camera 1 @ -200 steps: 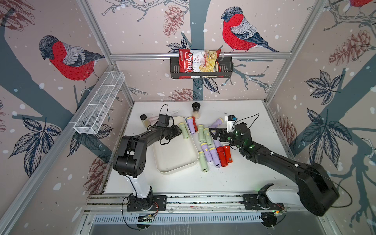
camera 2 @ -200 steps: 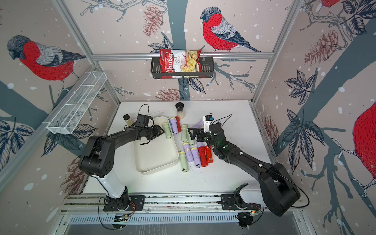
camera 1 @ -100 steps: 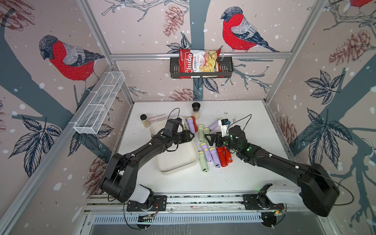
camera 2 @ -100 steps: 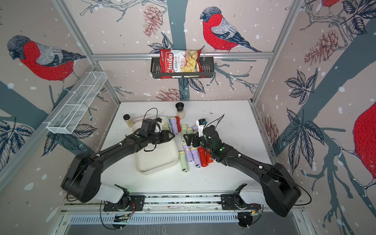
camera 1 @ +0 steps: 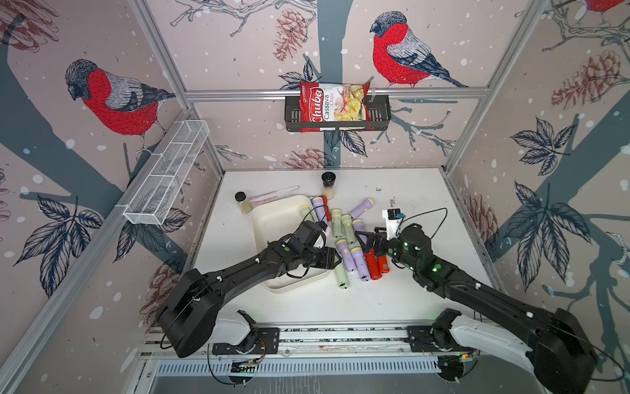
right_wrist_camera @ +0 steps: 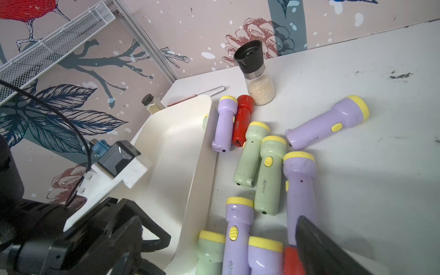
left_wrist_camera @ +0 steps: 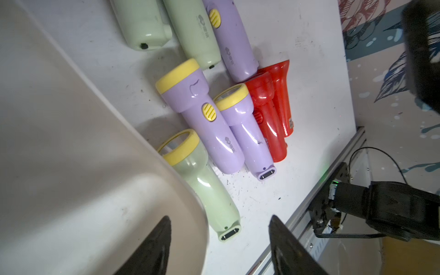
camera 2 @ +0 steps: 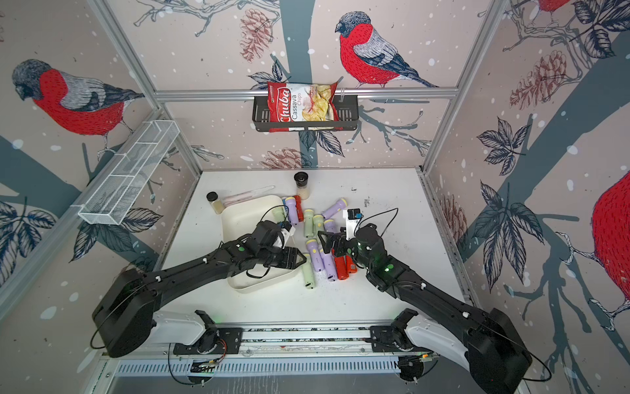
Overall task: Put the flashlights into the storage boxes
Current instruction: Adjust the storage box at the center of the board.
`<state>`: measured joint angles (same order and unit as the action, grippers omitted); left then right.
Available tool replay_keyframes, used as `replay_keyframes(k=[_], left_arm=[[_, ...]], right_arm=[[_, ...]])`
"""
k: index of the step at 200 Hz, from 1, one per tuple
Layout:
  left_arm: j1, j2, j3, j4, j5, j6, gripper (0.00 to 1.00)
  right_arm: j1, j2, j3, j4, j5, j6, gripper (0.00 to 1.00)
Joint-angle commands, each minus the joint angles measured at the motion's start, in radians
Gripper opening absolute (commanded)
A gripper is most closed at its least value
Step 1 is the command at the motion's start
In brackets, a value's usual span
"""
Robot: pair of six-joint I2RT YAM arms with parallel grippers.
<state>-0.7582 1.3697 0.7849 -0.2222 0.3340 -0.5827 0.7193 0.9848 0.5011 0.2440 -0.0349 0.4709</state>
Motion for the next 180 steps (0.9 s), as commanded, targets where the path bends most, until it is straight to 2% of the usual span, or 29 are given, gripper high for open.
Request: replay_keyframes(k=[1, 60, 109, 137, 159, 180], left_arm=[[-0.026, 0.022, 0.010, -0.063, -0.014, 0.060, 0.65], [-0.035, 0.015, 0.017, -0.182, 0.041, 0.154, 0.65], [-0.035, -0.037, -0.028, -0.198, 0.083, 0.153, 0.64], [-0.033, -0.075, -0.026, -0.197, 0.069, 0.132, 0.64], [-0.001, -0.113, -0.010, -0.197, 0.049, 0.092, 0.65], [0.079, -0.157, -0.008, -0.198, 0.041, 0.054, 0.65]], right_arm=[[0.002, -0.033, -0.017, -0.018, 0.019, 0.010, 0.99], [0.003, -0.074, -0.049, -0.044, 0.034, 0.038, 0.99], [0.004, -0.053, -0.052, -0.032, 0.018, 0.066, 0.99], [0.006, -0.029, -0.040, -0.019, 0.002, 0.076, 0.99], [0.018, -0.007, -0.025, -0.010, -0.012, 0.086, 0.99], [0.031, 0.013, -0.008, -0.001, -0.029, 0.105, 0.99]])
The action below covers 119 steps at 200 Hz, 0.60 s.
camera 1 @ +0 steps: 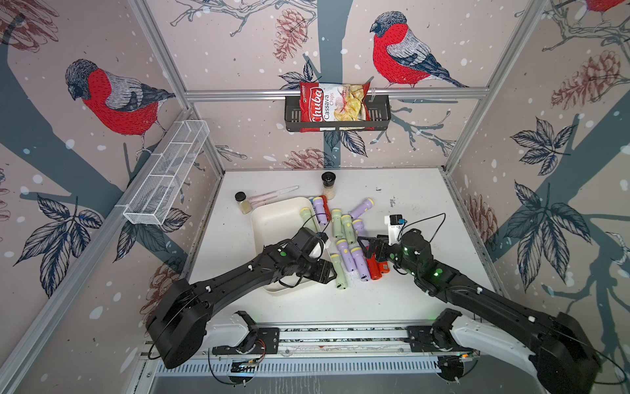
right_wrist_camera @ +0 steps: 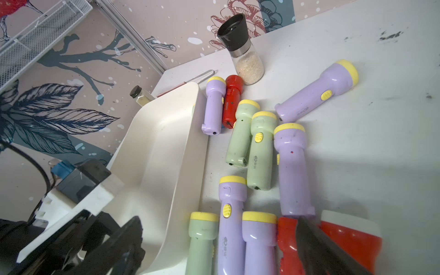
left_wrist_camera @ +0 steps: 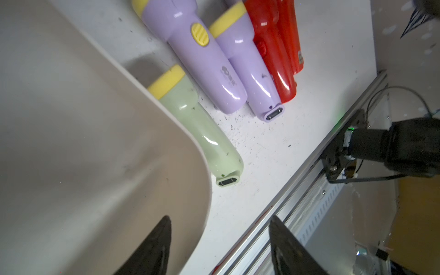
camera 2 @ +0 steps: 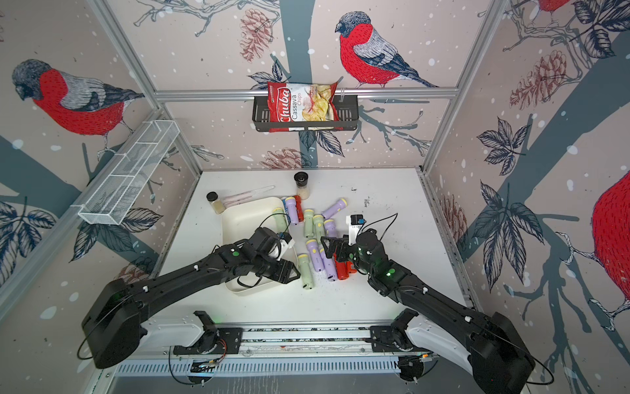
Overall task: Put the flashlights into the storage boxes
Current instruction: Adjust the storage box at the center of the board.
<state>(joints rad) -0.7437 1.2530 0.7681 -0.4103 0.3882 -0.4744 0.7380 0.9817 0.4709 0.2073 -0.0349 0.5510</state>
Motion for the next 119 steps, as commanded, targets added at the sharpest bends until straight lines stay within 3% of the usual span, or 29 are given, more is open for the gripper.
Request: replay_keyframes(k=[1, 33, 54, 119], left_arm=[[0.070, -0.043, 0.009, -0.010, -0.015, -0.056, 0.65], [0.185, -0.120, 0.016, -0.067, -0.169, -0.125, 0.65], [0.266, -0.176, 0.009, -0.069, -0.262, -0.097, 0.67], [0.647, -0.202, 0.021, -0.084, -0.265, -0.065, 0.70]], right_arm=[[0.013, 0.017, 0.023, 0.036, -0.030, 0.026, 0.99], [0.033, 0.060, 0.067, 0.028, -0.065, 0.064, 0.99], [0.041, 0.096, 0.091, 0.035, -0.107, 0.092, 0.99], [0.050, 0.252, 0.215, -0.001, -0.271, 0.121, 0.99]])
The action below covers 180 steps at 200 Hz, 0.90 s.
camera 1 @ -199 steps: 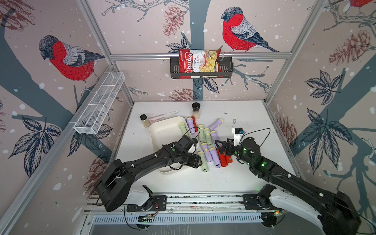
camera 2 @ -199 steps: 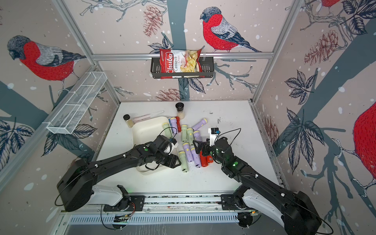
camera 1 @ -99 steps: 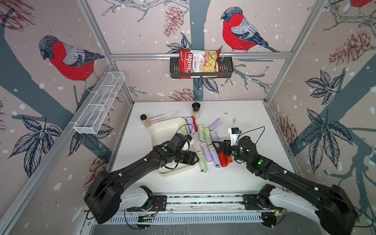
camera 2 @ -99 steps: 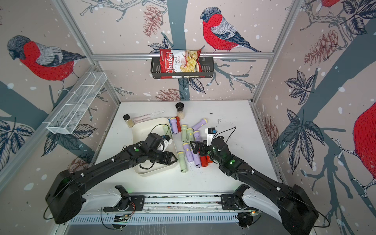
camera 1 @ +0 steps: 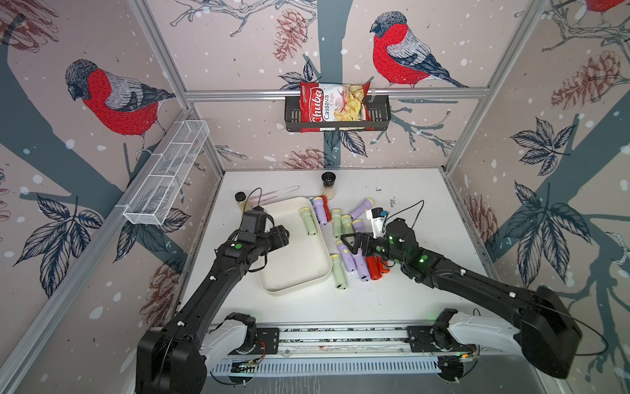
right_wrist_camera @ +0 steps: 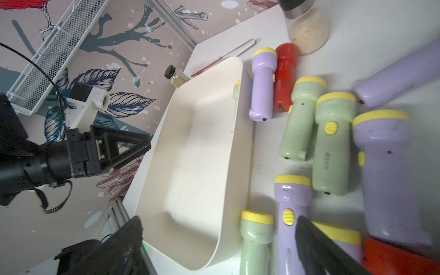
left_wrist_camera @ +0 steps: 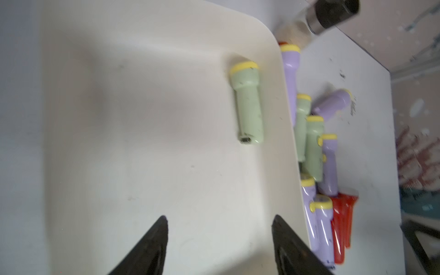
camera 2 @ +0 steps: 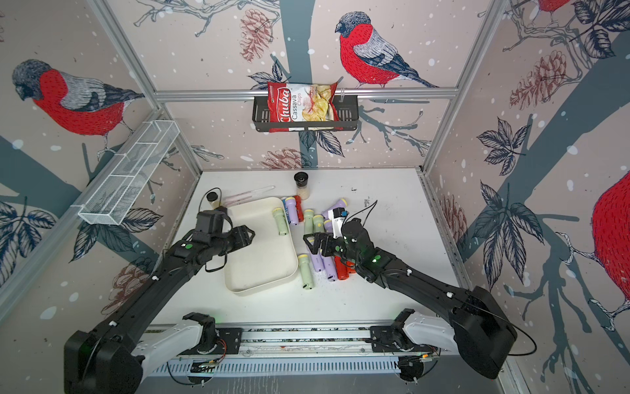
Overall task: Put the flashlights into the storage boxes
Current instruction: Adjust the storage box at the center of the board.
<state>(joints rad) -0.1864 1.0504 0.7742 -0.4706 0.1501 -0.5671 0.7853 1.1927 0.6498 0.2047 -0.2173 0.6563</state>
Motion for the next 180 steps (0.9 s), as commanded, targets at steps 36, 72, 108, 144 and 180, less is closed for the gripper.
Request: replay_keyframes(k=[36, 72, 108, 144, 180], left_arm=[[0.220, 0.037, 0.043, -0.002, -0.049, 0.072, 0.71], [0.234, 0.145, 0.054, 0.024, -0.110, 0.094, 0.71], [0.236, 0.221, 0.058, 0.077, -0.148, 0.112, 0.72], [0.238, 0.290, 0.073, 0.133, -0.109, 0.125, 0.72], [0.238, 0.373, 0.118, 0.140, -0.025, 0.152, 0.72]], right_arm=[[0.005, 0.133, 0.074, 0.004, -0.146, -0.012, 0.99], [0.015, 0.213, 0.127, -0.023, -0.211, -0.037, 0.99], [0.038, 0.298, 0.164, -0.058, -0.238, -0.060, 0.99], [0.064, 0.376, 0.201, -0.057, -0.283, -0.073, 0.99], [0.099, 0.430, 0.245, -0.099, -0.306, -0.113, 0.99]])
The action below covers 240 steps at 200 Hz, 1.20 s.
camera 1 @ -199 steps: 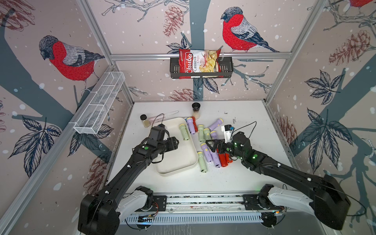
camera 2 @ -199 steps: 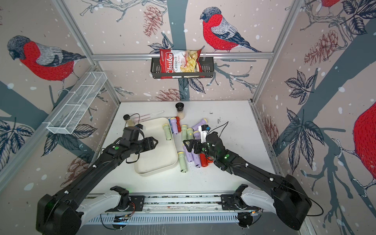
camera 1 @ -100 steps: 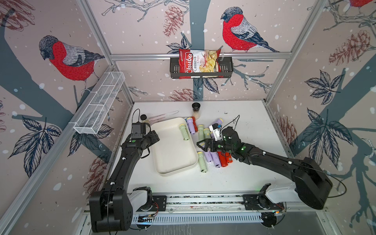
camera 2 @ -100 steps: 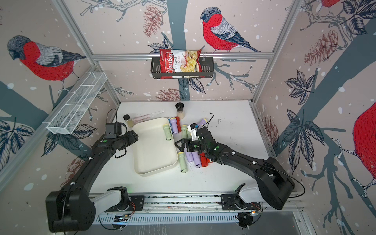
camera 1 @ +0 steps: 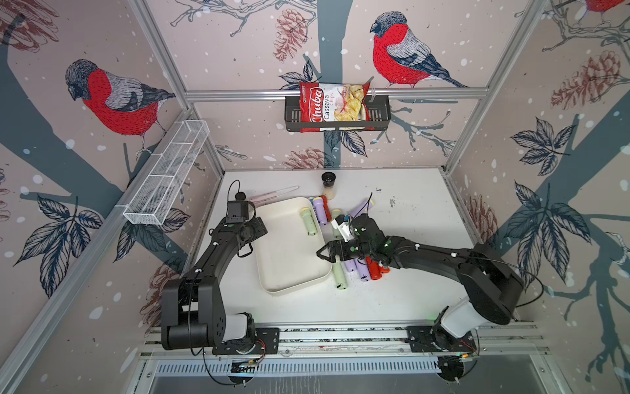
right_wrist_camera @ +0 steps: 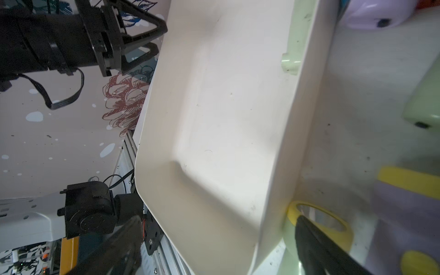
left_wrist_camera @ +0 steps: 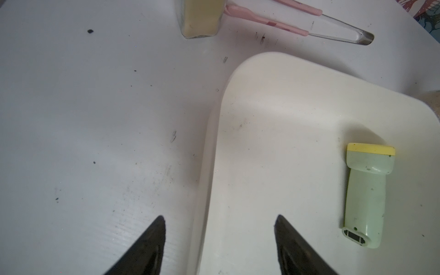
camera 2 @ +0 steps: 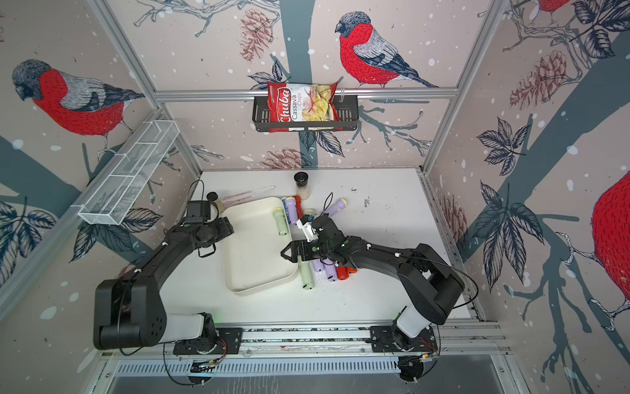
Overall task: Put the flashlights into the storage boxes
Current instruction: Adjust the storage box at the center of the board.
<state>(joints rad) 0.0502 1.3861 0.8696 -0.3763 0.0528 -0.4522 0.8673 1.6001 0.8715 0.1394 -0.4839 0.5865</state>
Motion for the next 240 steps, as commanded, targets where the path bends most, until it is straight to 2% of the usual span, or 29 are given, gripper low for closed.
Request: replay_keyframes(k=[1, 34, 106, 121, 141, 161, 180, 219, 240], left_arm=[[0.002, 0.039, 0.024, 0.047, 0.078, 0.039, 0.72], [0.001, 0.097, 0.036, 0.089, 0.176, 0.049, 0.70], [-0.003, 0.147, 0.082, 0.114, 0.229, 0.080, 0.69], [-0.003, 0.162, 0.106, 0.099, 0.217, 0.089, 0.69], [-0.004, 0.159, 0.123, 0.052, 0.136, 0.093, 0.72], [-0.003, 0.126, 0.169, 0.007, 0.059, 0.093, 0.73], [-0.003, 0.063, 0.171, -0.012, 0.036, 0.094, 0.74], [-0.028, -0.072, 0.148, 0.002, 0.108, 0.122, 0.73], [-0.095, -0.100, 0.150, 0.000, 0.110, 0.136, 0.73]], right_arm=[[0.018, 0.024, 0.024, -0.035, -0.040, -0.043, 0.99], [0.050, 0.055, 0.060, -0.079, -0.049, -0.071, 0.99], [0.106, 0.080, 0.122, -0.110, -0.018, -0.080, 0.99], [0.105, 0.065, 0.133, -0.128, 0.011, -0.088, 0.99], [0.095, 0.020, 0.133, -0.148, 0.058, -0.100, 0.99], [0.065, -0.041, 0.112, -0.156, 0.099, -0.095, 0.99], [0.019, -0.101, 0.092, -0.172, 0.140, -0.083, 0.99], [-0.117, -0.212, 0.066, -0.277, 0.216, -0.095, 0.99], [-0.218, -0.256, 0.061, -0.365, 0.229, -0.125, 0.99]])
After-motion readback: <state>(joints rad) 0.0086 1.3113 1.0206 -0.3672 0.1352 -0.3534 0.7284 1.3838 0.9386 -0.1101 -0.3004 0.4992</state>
